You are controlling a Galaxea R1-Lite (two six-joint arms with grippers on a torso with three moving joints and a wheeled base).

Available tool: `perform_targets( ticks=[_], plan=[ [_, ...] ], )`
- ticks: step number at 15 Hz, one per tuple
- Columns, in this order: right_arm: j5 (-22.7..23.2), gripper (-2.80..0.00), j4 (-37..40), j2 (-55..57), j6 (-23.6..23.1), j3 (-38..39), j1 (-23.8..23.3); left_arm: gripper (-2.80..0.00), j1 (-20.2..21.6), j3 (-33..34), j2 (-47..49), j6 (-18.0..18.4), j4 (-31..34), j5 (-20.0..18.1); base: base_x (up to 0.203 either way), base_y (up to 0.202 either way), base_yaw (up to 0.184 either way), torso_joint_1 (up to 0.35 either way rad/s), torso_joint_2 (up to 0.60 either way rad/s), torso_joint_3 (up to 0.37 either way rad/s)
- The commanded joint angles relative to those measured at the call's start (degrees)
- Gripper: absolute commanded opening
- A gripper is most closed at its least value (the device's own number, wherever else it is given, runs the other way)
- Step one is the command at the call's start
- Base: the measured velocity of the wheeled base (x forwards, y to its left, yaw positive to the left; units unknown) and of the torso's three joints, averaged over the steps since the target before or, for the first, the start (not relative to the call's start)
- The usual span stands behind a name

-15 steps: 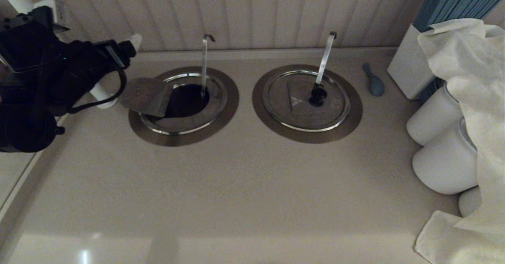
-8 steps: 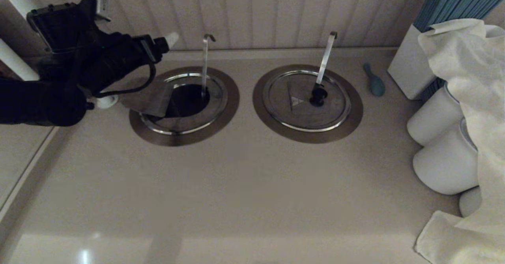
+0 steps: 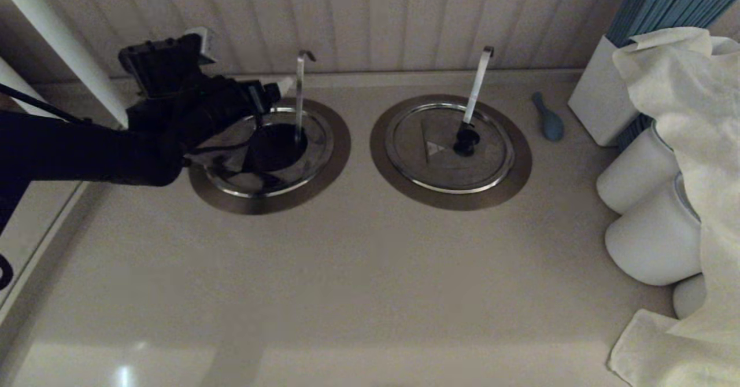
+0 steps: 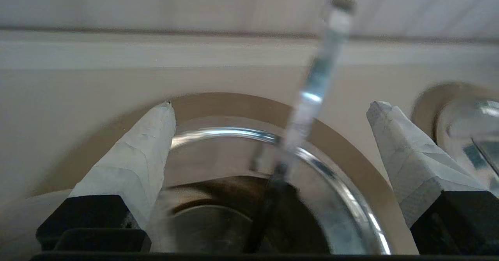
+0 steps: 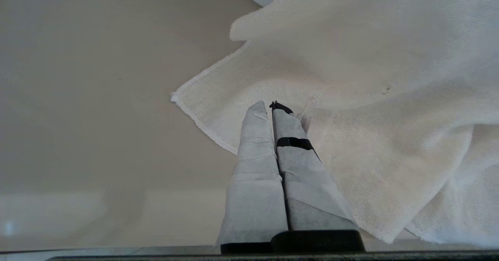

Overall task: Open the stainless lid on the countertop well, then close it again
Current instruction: Stir with a spoon

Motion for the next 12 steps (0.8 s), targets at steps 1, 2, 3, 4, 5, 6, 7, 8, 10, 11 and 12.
perform_targets(
  ticks=[1, 2, 3, 4, 5, 6, 7, 8, 10, 11, 12],
  plan=[
    [0.0, -2.80, 0.0, 0.0, 0.0, 0.1, 0.0, 0.00, -0.6, -1.9, 3.2, -0.1, -0.3, 0.2, 0.000, 0.000, 0.000, 0.000, 0.00, 0.000],
    [0.0, -2.80, 0.0, 0.0, 0.0, 0.0, 0.1, 0.00, -0.8, -3.0, 4.5, -0.1, -0.4, 0.5, 0.000, 0.000, 0.000, 0.000, 0.00, 0.000],
    [0.0, -2.80, 0.0, 0.0, 0.0, 0.0, 0.0, 0.00, -1.1, -4.0, 5.5, -0.1, -0.5, 0.7, 0.000, 0.000, 0.000, 0.000, 0.00, 0.000],
    [0.0, -2.80, 0.0, 0.0, 0.0, 0.0, 0.0, 0.00, -1.4, -4.8, 6.3, -0.2, -0.6, 1.0, 0.000, 0.000, 0.000, 0.000, 0.00, 0.000],
    [0.0, -2.80, 0.0, 0.0, 0.0, 0.0, 0.0, 0.00, -1.8, -5.6, 7.0, -0.2, -0.7, 1.2, 0.000, 0.000, 0.000, 0.000, 0.00, 0.000],
    [0.0, -2.80, 0.0, 0.0, 0.0, 0.1, 0.0, 0.00, -2.1, -6.4, 7.9, -0.3, -0.7, 1.5, 0.000, 0.000, 0.000, 0.000, 0.00, 0.000],
    [0.0, -2.80, 0.0, 0.0, 0.0, 0.0, 0.1, 0.00, -2.5, -7.1, 8.4, -0.3, -0.7, 1.9, 0.000, 0.000, 0.000, 0.000, 0.00, 0.000],
    [0.0, -2.80, 0.0, 0.0, 0.0, 0.0, 0.1, 0.00, -2.9, -8.0, 9.1, -0.3, -0.7, 2.4, 0.000, 0.000, 0.000, 0.000, 0.00, 0.000],
    [0.0, -2.80, 0.0, 0.0, 0.0, 0.0, 0.0, 0.00, -4.0, -9.2, 10.5, -0.3, -0.7, 3.1, 0.000, 0.000, 0.000, 0.000, 0.00, 0.000],
    [0.0, -2.80, 0.0, 0.0, 0.0, 0.1, 0.0, 0.00, -4.2, -9.8, 11.3, -0.3, -0.7, 3.3, 0.000, 0.000, 0.000, 0.000, 0.00, 0.000],
    [0.0, -2.80, 0.0, 0.0, 0.0, 0.0, 0.0, 0.00, -4.4, -10.8, 12.2, -0.2, -0.7, 3.8, 0.000, 0.000, 0.000, 0.000, 0.00, 0.000]
  ],
)
